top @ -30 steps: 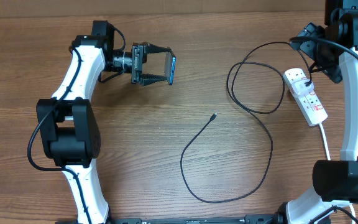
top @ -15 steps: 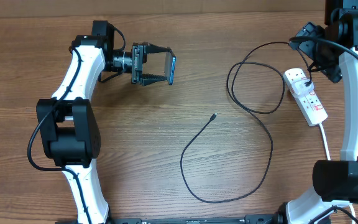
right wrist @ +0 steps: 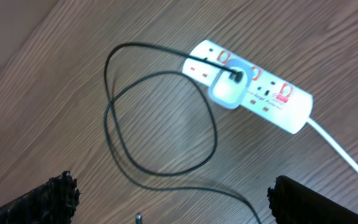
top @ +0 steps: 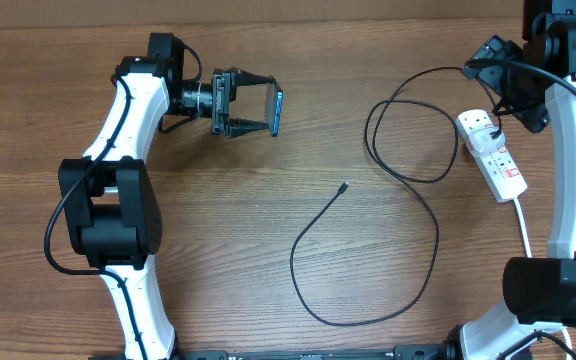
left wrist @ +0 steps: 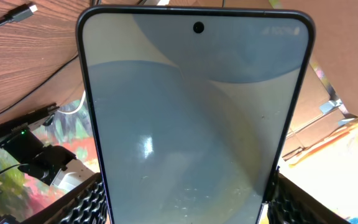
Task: Plug charger to phone and switch on socket
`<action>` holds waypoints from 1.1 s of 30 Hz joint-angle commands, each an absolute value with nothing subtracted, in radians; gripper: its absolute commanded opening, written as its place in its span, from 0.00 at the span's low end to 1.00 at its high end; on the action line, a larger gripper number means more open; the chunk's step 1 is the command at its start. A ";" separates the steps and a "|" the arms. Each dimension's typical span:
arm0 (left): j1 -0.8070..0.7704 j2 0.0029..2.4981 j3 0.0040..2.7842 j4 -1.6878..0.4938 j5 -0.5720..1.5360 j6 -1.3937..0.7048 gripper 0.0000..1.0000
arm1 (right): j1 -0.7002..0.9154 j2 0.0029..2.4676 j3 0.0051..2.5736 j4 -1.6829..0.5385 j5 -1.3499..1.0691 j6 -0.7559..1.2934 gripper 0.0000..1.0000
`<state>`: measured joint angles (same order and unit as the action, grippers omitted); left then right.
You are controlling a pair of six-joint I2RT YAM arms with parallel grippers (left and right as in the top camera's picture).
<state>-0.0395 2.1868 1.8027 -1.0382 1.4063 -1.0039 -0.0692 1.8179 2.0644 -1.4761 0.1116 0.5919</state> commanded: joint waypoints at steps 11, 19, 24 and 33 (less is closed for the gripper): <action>-0.046 2.188 1.832 -1.034 1.459 -1.010 0.66 | 0.072 1.818 2.081 -1.374 -0.342 0.228 1.00; -0.047 2.188 1.832 -1.034 1.459 -1.010 0.66 | 0.273 1.818 2.081 -1.277 -0.339 0.201 1.00; -0.047 2.188 1.832 -1.034 1.458 -1.010 0.66 | 0.363 1.818 2.081 -1.226 -0.331 0.205 1.00; -0.048 2.188 1.832 -1.019 1.456 -1.010 0.66 | 0.451 1.820 2.081 -1.209 -0.283 0.294 1.00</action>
